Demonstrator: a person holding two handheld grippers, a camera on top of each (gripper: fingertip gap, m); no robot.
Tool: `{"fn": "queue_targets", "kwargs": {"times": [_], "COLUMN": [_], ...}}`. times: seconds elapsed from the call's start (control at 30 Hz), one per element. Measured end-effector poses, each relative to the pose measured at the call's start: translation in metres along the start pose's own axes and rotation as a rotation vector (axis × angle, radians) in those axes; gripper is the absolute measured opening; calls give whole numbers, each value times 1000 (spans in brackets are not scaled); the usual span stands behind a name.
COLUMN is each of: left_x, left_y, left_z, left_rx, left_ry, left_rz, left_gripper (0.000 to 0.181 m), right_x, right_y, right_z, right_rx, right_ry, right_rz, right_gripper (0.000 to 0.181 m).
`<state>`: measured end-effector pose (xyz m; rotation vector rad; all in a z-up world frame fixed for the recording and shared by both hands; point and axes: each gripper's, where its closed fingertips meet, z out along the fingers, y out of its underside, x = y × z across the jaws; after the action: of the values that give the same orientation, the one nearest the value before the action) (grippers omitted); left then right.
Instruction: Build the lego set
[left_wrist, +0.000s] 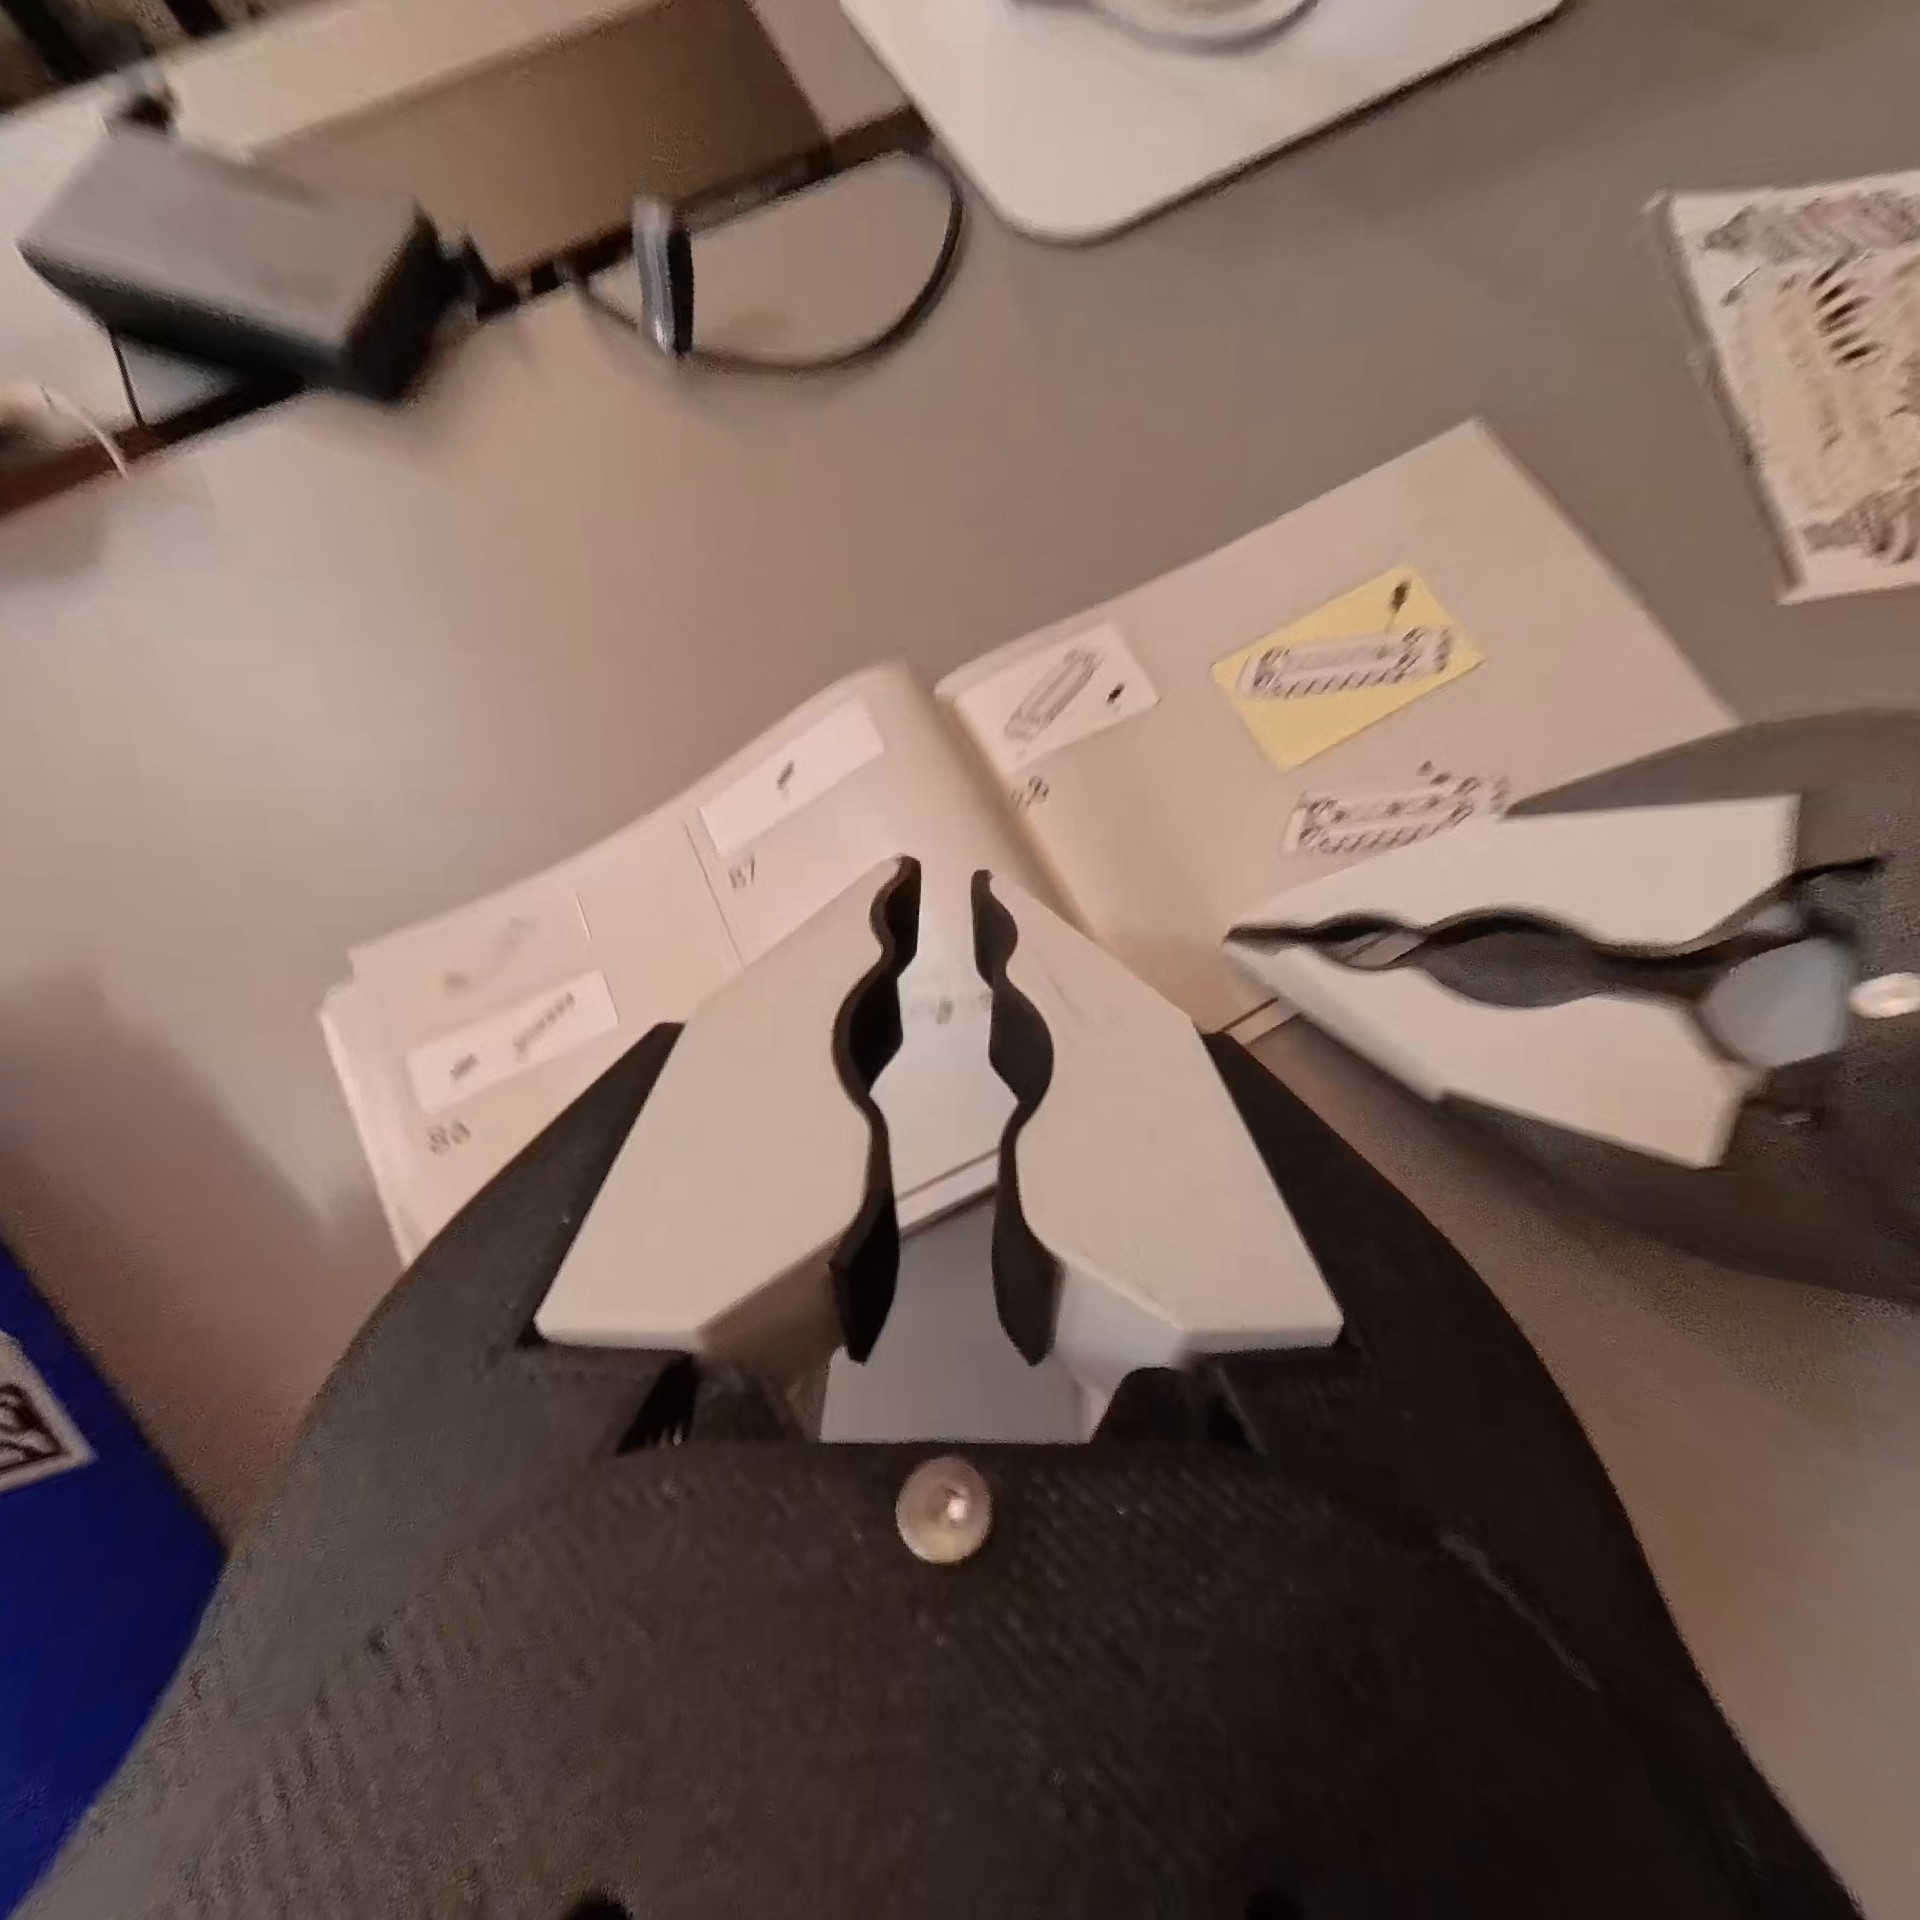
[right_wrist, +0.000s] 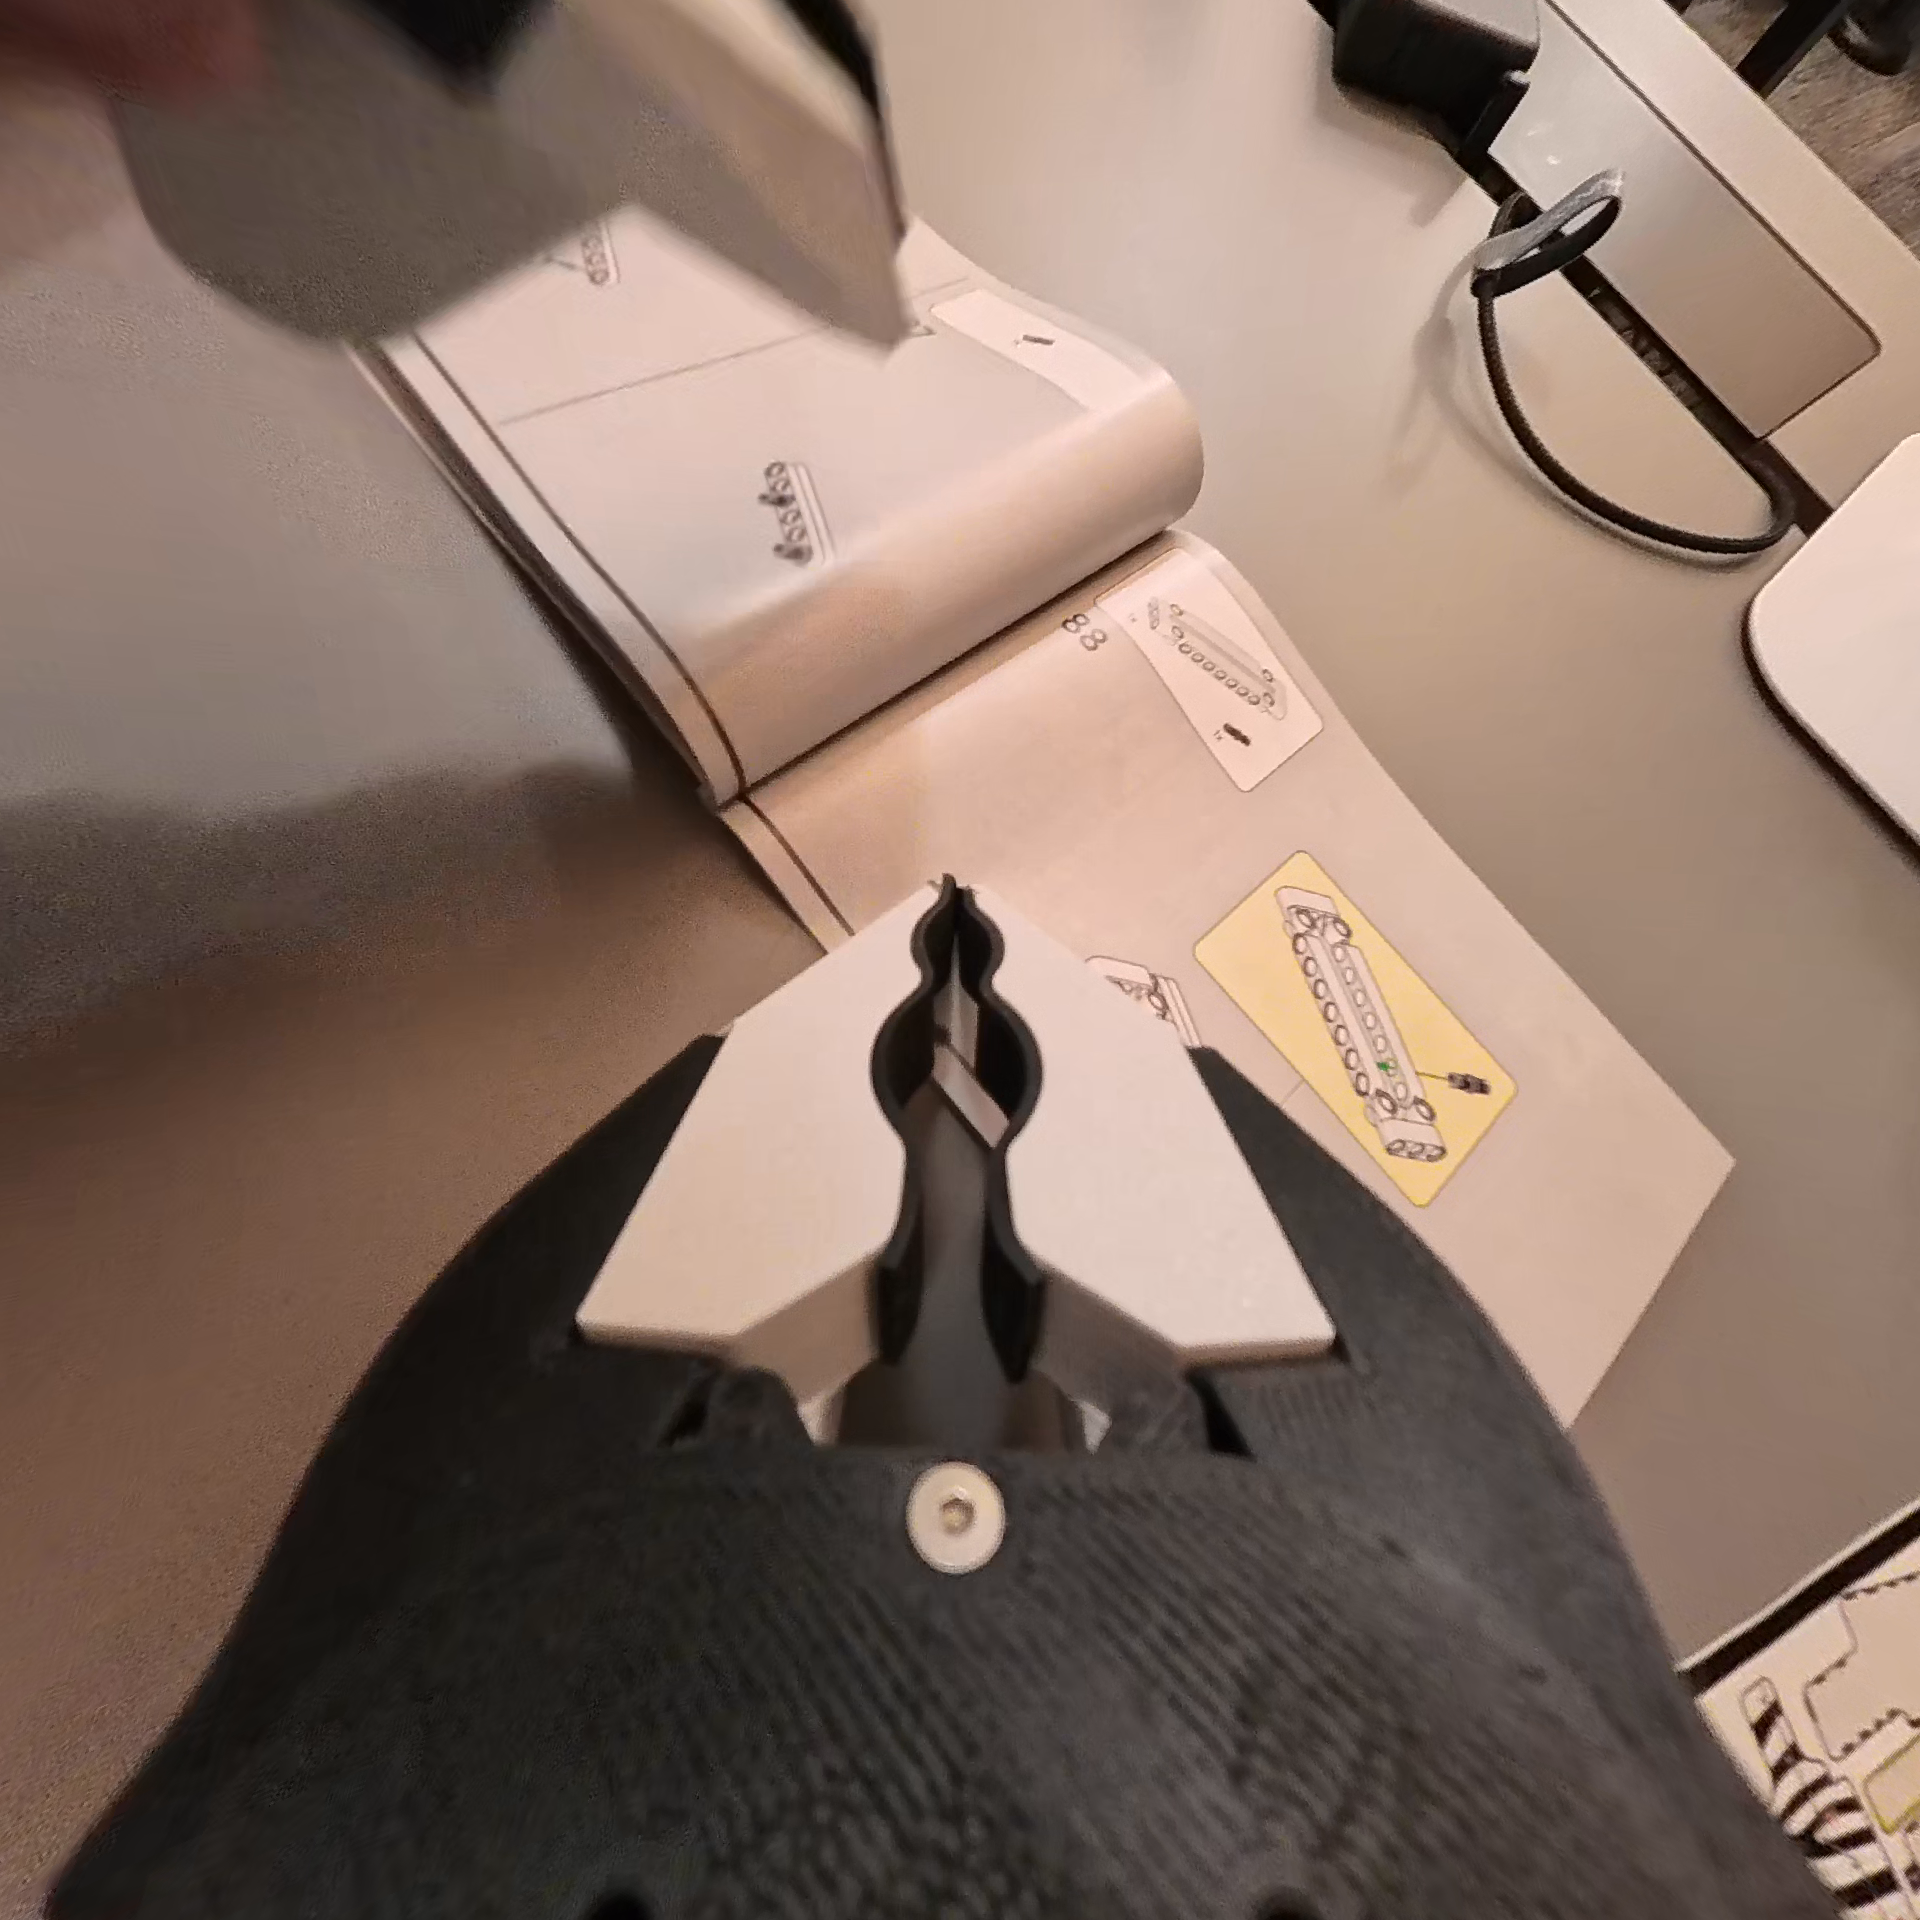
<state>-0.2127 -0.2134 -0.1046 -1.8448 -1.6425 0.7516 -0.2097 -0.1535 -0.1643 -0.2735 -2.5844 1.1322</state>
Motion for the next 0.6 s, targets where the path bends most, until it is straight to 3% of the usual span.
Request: {"fn": "queue_targets", "kwargs": {"times": [0.13, 0.2, 0.3, 0.4, 0.53, 0.6], "left_x": [10, 6, -28, -94, -215, -243], "left_y": [-70, -96, -105, -114, -141, -133], "left_z": [-17, -14, -11, -15, -50, -63], "left_rx": [25, -52, -256, -337, -486, -621], "left_ry": [12, 28, -17, -235, -814, -912], "left_rz": [174, 261, 296, 370, 775, 796], "left_gripper": [3, 0, 0, 0, 0, 0], "right_x": [0, 0, 0, 0, 0, 0], "right_y": [0, 0, 0, 0, 0, 0], "right_z": [0, 0, 0, 0, 0, 0], "right_rx": [0, 0, 0, 0, 2, 2], "right_ry": [17, 27, 24, 12, 14, 16], "right_rz": [-19, -31, -27, -13, -32, -35], "right_gripper": [0, 0, 0, 0, 0, 0]}}
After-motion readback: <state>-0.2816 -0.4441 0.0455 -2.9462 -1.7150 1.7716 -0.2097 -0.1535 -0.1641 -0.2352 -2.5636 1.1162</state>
